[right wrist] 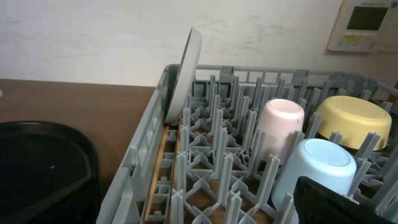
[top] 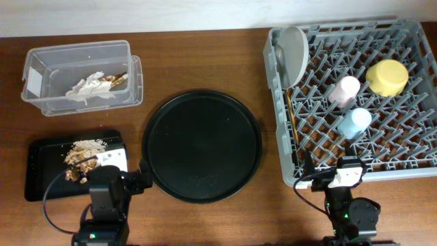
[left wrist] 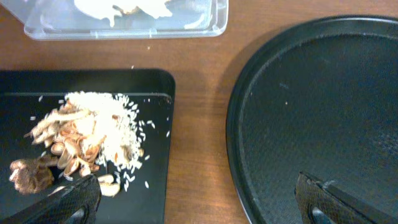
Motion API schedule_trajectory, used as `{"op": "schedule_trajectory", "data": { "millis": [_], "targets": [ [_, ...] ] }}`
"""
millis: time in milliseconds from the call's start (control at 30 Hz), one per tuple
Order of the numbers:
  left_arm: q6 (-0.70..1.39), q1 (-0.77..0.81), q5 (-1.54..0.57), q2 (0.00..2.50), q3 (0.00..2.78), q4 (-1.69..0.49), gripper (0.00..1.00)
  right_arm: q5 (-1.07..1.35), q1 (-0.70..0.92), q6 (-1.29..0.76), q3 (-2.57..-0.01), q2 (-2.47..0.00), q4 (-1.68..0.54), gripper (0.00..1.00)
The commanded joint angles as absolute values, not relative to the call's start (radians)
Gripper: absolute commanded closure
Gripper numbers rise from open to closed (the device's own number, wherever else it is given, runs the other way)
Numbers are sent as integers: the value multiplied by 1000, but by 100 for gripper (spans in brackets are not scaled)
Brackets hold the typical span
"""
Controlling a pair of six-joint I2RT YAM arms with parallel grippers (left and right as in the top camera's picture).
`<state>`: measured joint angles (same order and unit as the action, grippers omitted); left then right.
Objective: Sort waste into correct bins and load items into the dishwasher rack
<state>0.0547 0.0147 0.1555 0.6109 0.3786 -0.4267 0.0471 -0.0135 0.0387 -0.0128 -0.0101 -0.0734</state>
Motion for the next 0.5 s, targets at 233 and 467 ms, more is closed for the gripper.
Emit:
{"op": "schedule_trajectory", "data": {
  "millis": [233,467],
  "targets": [
    [-174,15,-4,447,194,-242,1,56,-20,45,-6,-3,-74,2],
    [-174,15,-1,279,88,-157,1,56,-20,45,-6,-3,-74,2]
  ]
}}
